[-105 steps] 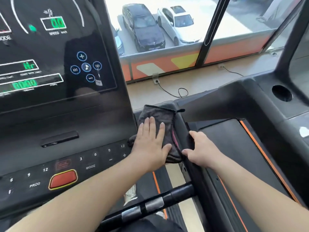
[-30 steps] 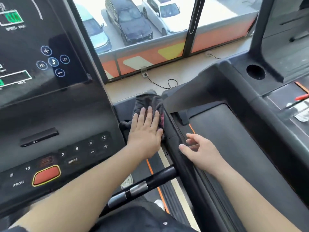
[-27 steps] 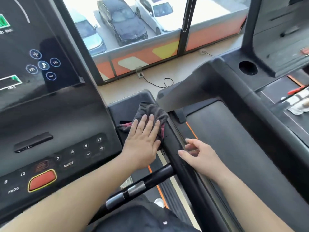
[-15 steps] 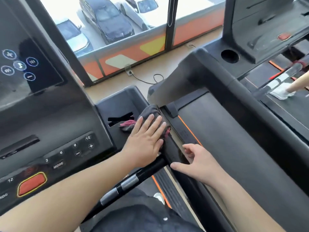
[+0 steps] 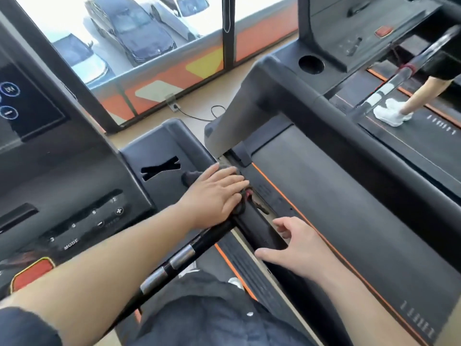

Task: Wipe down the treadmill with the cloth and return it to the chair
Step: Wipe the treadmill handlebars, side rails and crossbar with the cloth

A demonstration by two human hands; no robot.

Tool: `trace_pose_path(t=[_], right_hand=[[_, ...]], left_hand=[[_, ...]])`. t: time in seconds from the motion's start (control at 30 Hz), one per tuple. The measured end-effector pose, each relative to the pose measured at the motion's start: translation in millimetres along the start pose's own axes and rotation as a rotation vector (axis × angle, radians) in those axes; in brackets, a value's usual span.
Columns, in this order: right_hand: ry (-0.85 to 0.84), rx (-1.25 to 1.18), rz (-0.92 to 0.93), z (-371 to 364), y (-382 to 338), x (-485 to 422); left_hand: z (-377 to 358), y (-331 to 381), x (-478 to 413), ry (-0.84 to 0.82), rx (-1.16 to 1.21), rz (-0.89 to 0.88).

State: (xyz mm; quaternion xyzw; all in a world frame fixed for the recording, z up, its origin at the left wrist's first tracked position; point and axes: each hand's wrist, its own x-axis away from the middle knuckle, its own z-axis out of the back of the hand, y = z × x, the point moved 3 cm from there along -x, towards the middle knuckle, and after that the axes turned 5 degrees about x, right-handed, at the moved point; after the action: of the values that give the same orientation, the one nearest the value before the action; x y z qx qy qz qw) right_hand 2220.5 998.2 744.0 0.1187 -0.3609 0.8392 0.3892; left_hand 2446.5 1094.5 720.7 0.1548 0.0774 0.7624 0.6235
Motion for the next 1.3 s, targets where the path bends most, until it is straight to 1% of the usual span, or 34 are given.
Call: trace_pose_path(t=[0.03,0.07,0.13,0.17,0.2,0.23,0.27,0.33,0.37,0.4,0.47,0.53,0.57,0.6,0.67,0.73,0.77,0.8,0.87,0.93,0.97,1.0,1.07,1.13,1.17,1.2,1.3], right_hand=[[0.0,0.012,-0.011,-1.5,0.8,2.2],[0.002,0.036,-0.018,-3.3,0.6,4.4],[0.01,0.095,-0.033,-8.1,-1.8,9.3],[0.023,0.12,-0.045,-10.8,-3.4,11.8],[0.042,0.151,-0.052,-13.4,-5.8,13.6],[0.06,0.195,-0.053,-16.3,-8.5,14.3],[0.071,0.246,-0.054,-19.1,-10.6,14.3],[0.087,0.303,-0.074,-24.3,-13.4,13.0],[0.1,0.313,-0.09,-26.5,-15.2,11.3],[0.114,0.318,-0.104,-27.8,-15.8,10.2],[0.163,0.325,-0.126,-30.7,-16.0,9.7],[0.214,0.36,-0.154,-35.7,-18.0,11.9],[0.229,0.383,-0.166,-38.2,-19.8,13.6],[0.245,0.4,-0.177,-40.4,-22.0,14.9],[0.276,0.42,-0.196,-42.9,-26.0,15.5],[0.289,0.409,-0.208,-44.5,-27.1,15.0],[0.288,0.387,-0.212,-44.9,-26.0,14.9],[0.284,0.356,-0.217,-45.0,-24.0,15.2],[0.281,0.287,-0.237,-44.1,-20.9,17.4],[0.294,0.259,-0.254,-43.2,-20.3,19.0],[0.305,0.266,-0.253,-43.9,-21.4,18.8],[0.313,0.279,-0.249,-45.1,-22.8,18.0],[0.326,0.288,-0.252,-45.6,-24.7,17.3],[0.328,0.285,-0.252,-45.5,-26.0,18.2],[0.329,0.282,-0.252,-45.6,-26.3,18.5],[0.33,0.277,-0.258,-45.3,-26.4,18.5],[0.319,0.254,-0.278,-45.7,-28.0,18.2]], left_hand=[[5.1,-12.6,-12.1,0.008,-0.037,0.031],[6.9,-19.4,-22.0,0.02,-0.06,0.097],[1.3,-7.3,-24.4,0.095,-0.029,0.259],[-6.7,8.0,-14.9,0.138,-0.009,0.279],[-14.9,26.1,-0.6,0.173,0.02,0.24],[-22.9,40.1,14.9,0.187,0.046,0.165],[-26.4,46.5,28.4,0.156,0.073,0.073],[-22.7,30.4,30.1,0.065,0.051,-0.1],[-16.5,13.9,21.8,0.045,0.015,-0.151],[-8.1,-1.1,9.9,0.042,-0.017,-0.152],[1.3,-22.6,-11.8,0.07,-0.054,-0.017],[-4.1,-10.5,-11.5,0.13,-0.019,0.146],[-12.0,3.5,-2.1,0.149,0.004,0.164],[-19.3,18.5,10.8,0.159,0.025,0.124],[-24.9,26.7,31.8,0.123,0.03,-0.046],[-15.8,5.0,24.0,0.043,-0.014,-0.216],[-8.9,-7.2,14.0,0.018,-0.05,-0.248],[-2.7,-18.0,1.9,0.023,-0.07,-0.228],[1.4,-23.8,-13.5,0.075,-0.066,-0.08],[-7.5,-0.4,-4.8,0.176,-0.041,0.059],[-17.2,15.8,7.4,0.197,-0.005,0.069],[-27.7,30.3,21.6,0.213,0.014,0.02],[-38.6,43.0,41.2,0.172,-0.003,-0.167],[-30.4,28.7,35.5,0.132,-0.059,-0.342],[-22.9,17.0,25.1,0.112,-0.087,-0.36],[-14.4,5.3,11.4,0.129,-0.112,-0.329],[4.0,-11.2,-13.9,0.176,-0.152,-0.055]])
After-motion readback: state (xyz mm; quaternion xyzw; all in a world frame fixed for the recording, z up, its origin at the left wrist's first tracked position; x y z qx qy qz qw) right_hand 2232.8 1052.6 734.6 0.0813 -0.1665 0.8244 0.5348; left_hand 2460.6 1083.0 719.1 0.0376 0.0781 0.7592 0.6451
